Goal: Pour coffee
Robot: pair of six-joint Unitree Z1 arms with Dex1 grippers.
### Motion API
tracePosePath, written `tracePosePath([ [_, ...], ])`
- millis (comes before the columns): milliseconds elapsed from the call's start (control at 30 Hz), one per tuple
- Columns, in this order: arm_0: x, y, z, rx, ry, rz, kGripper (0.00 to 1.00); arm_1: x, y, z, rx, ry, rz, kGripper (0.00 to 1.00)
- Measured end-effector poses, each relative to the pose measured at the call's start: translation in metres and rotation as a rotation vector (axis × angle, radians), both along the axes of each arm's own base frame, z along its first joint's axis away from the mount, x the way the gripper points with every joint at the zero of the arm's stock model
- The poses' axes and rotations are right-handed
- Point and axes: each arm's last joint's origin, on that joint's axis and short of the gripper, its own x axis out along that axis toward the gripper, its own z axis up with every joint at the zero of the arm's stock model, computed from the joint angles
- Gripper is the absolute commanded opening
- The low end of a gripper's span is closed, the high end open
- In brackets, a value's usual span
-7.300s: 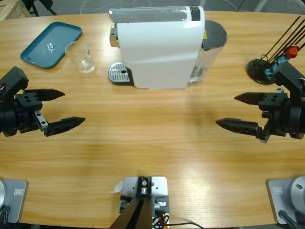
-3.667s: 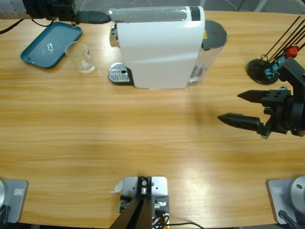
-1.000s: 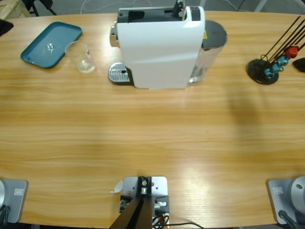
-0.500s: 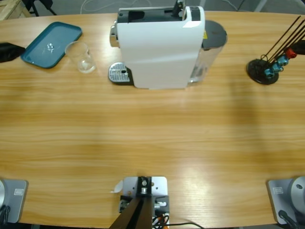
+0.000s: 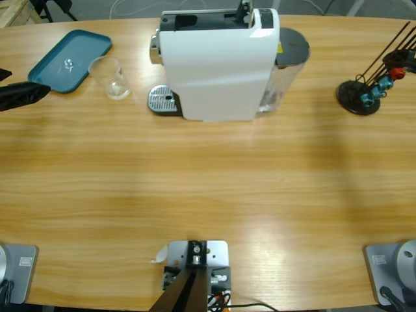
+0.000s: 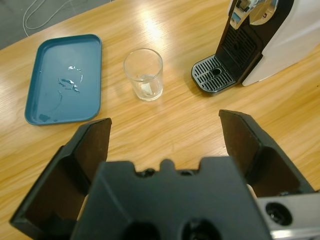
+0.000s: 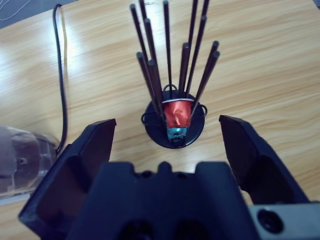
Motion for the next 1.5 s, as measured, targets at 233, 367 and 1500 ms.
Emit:
tracePosePath([
  [233,0.000,0.000,-0.003,-0.001,-0.001,0.000,0.931,0.005,0.001,-0.010,-0.007,0.025,-0.004,0.842],
  [367,-0.001,0.001,-0.005,0.001,0.002,0.000,0.931,0.008,-0.003,-0.013,-0.010,0.038,-0.022,0.837],
  [1500,0.000,0.000,-0.006,-0.006,-0.006,0.000,0.931,0.019,-0.006,-0.023,-0.034,0.065,-0.060,0.012],
])
